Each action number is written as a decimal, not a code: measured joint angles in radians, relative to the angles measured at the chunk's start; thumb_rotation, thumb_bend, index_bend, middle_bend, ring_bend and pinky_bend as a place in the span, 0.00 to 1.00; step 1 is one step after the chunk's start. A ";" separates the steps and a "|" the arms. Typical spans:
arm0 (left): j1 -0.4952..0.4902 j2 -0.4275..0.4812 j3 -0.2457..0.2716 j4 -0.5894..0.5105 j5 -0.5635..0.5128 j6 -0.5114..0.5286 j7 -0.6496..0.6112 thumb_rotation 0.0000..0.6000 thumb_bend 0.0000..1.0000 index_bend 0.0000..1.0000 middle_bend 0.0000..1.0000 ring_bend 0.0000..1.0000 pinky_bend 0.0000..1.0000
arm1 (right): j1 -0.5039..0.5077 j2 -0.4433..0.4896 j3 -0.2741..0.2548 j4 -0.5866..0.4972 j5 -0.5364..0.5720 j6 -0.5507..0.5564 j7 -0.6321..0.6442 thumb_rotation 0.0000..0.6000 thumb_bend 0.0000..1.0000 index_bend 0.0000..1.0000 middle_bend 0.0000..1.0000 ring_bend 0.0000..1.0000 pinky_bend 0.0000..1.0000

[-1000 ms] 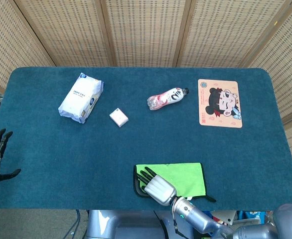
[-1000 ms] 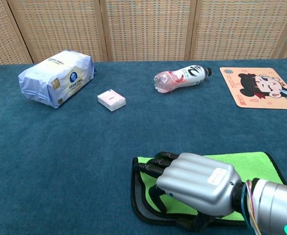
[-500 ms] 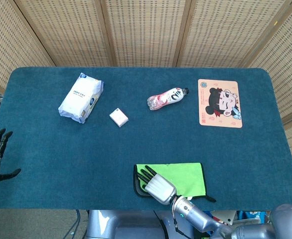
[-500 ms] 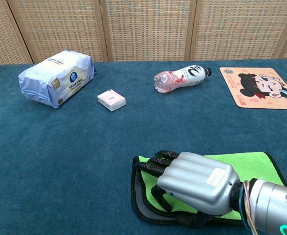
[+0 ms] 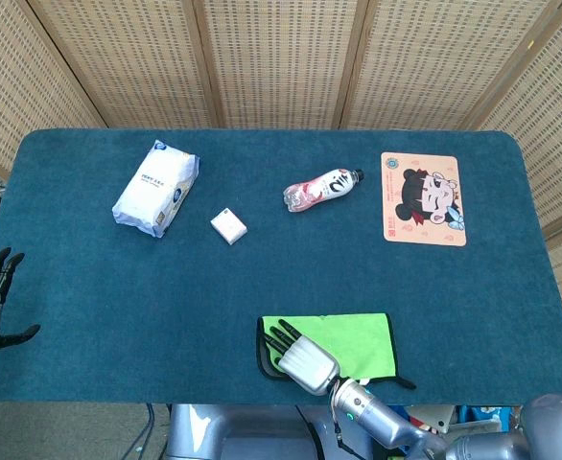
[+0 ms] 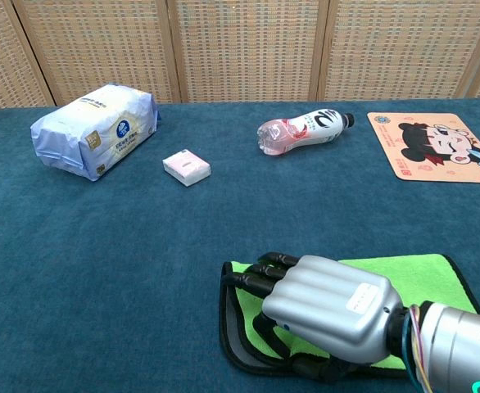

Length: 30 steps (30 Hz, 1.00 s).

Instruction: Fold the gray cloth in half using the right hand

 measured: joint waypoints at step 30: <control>0.001 0.005 -0.001 -0.001 0.000 0.001 -0.008 1.00 0.10 0.00 0.00 0.00 0.00 | 0.006 0.074 0.005 -0.130 -0.061 0.005 0.058 1.00 0.00 0.00 0.00 0.00 0.00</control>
